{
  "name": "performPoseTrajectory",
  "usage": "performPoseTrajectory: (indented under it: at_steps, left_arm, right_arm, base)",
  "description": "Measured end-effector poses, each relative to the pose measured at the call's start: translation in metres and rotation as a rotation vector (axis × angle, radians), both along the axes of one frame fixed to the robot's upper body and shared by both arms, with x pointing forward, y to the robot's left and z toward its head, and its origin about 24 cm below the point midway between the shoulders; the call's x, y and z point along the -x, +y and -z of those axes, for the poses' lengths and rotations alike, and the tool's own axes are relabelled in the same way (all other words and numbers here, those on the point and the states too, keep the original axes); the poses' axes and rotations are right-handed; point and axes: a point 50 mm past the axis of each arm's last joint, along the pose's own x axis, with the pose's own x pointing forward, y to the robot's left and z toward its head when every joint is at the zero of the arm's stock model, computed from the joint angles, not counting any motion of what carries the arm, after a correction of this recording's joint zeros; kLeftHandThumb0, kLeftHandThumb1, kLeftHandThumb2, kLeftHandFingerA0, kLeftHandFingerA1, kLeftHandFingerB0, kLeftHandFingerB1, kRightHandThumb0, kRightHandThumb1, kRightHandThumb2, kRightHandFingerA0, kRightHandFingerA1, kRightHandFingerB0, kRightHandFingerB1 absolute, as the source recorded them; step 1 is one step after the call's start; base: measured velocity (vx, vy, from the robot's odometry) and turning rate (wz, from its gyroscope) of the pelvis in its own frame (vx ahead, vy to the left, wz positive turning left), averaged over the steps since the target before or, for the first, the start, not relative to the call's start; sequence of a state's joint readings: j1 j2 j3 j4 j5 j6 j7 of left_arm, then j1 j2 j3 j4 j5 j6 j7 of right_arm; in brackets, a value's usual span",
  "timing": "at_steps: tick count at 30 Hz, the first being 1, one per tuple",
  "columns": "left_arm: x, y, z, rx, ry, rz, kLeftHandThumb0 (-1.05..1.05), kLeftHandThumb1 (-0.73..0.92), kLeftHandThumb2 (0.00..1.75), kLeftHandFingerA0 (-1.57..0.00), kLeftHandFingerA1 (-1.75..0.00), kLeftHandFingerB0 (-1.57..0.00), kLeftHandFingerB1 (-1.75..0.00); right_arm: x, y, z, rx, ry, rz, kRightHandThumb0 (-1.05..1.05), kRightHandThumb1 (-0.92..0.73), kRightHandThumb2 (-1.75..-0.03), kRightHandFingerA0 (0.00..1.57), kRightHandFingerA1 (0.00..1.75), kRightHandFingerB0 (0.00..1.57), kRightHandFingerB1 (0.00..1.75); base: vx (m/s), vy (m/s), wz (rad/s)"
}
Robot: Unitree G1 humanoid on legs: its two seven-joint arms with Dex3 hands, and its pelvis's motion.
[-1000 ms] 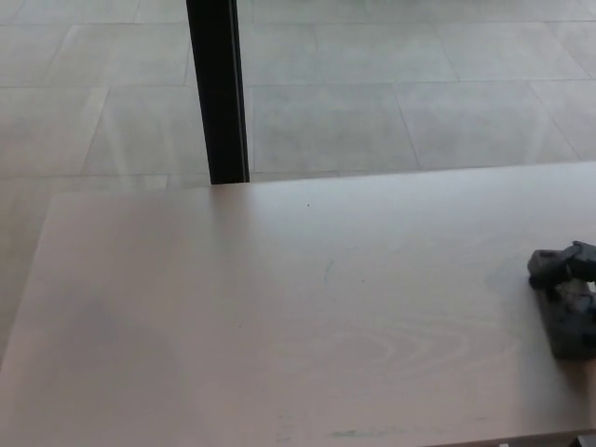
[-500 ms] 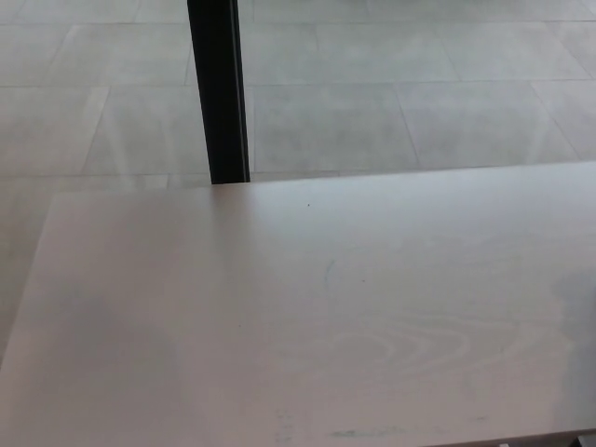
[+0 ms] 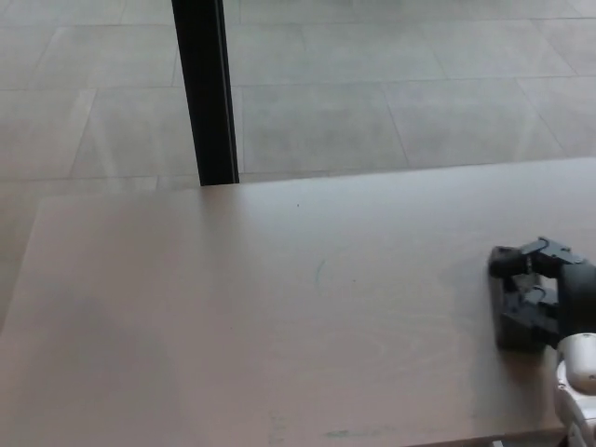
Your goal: The robot uses its right hand to hold the eraser kept in the middle of the desk and use it to wipe the desk by swiping its surface twice
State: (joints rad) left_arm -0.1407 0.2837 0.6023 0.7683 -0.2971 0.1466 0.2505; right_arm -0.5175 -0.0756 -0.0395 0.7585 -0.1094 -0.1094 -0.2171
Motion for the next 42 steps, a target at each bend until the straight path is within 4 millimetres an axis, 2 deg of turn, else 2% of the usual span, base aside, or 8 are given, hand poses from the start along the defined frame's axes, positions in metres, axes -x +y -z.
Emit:
performPoseTrajectory:
  at_steps: [1,7,10,17,27,32,35,42]
  left_arm:
    - [0.0,0.0,0.0,0.001,0.0,0.0,-0.75,0.75,0.63,-0.47,-1.22,-0.52,-0.99]
    - [-0.001,-0.001,0.002,0.009,0.004,-0.001,-0.75,0.75,0.63,-0.47,-1.17,-0.51,-0.95]
    - [-0.001,-0.001,0.002,0.011,0.005,0.0,-0.74,0.76,0.62,-0.45,-1.21,-0.5,-0.98]
    - [-0.003,-0.002,0.001,0.011,-0.001,0.002,-0.74,0.76,0.63,-0.47,-1.17,-0.46,-0.98]
    - [-0.005,-0.005,0.004,0.009,0.021,0.024,-0.72,0.76,0.63,-0.47,-1.12,-0.47,-0.93]
    - [-0.004,-0.007,0.007,0.002,0.044,0.038,-0.74,0.76,0.63,-0.48,-1.15,-0.49,-0.94]
    - [-0.004,-0.007,0.008,0.002,0.053,0.038,-0.73,0.74,0.62,-0.47,-1.16,-0.49,-0.95]
    - [-0.002,-0.006,0.009,-0.002,0.047,0.027,-0.73,0.76,0.63,-0.45,-1.16,-0.47,-0.95]
  right_arm:
    - [0.0,0.009,-0.001,-0.008,-0.007,-0.023,-0.22,-0.55,-1.1,0.99,1.75,0.8,1.51]
    - [0.009,0.048,0.001,-0.064,-0.02,-0.119,-0.22,-0.55,-1.13,0.98,1.75,0.82,1.53]
    - [0.013,0.062,0.002,-0.086,-0.022,-0.152,-0.2,-0.58,-1.13,0.93,1.75,0.75,1.55]
    - [0.029,0.089,0.004,-0.128,-0.021,-0.245,-0.19,-0.54,-1.21,0.98,1.75,0.78,1.59]
    - [0.07,0.14,0.006,-0.196,-0.004,-0.487,-0.18,-0.56,-1.23,0.97,1.75,0.74,1.63]
    - [0.077,0.147,0.007,-0.202,0.015,-0.546,-0.2,-0.56,-1.22,0.98,1.75,0.77,1.61]
    - [0.074,0.142,0.007,-0.207,0.022,-0.54,-0.21,-0.6,-1.14,0.93,1.75,0.73,1.61]
    - [0.058,0.121,0.002,-0.198,0.027,-0.472,-0.22,-0.57,-1.15,0.94,1.75,0.77,1.58]
  base:
    - [0.0,0.0,0.0]
    - [0.0,0.0,0.0]
    - [0.0,0.0,0.0]
    - [0.0,0.0,0.0]
    - [0.0,0.0,0.0]
    - [0.0,0.0,0.0]
    - [0.0,0.0,0.0]
    - [0.0,0.0,0.0]
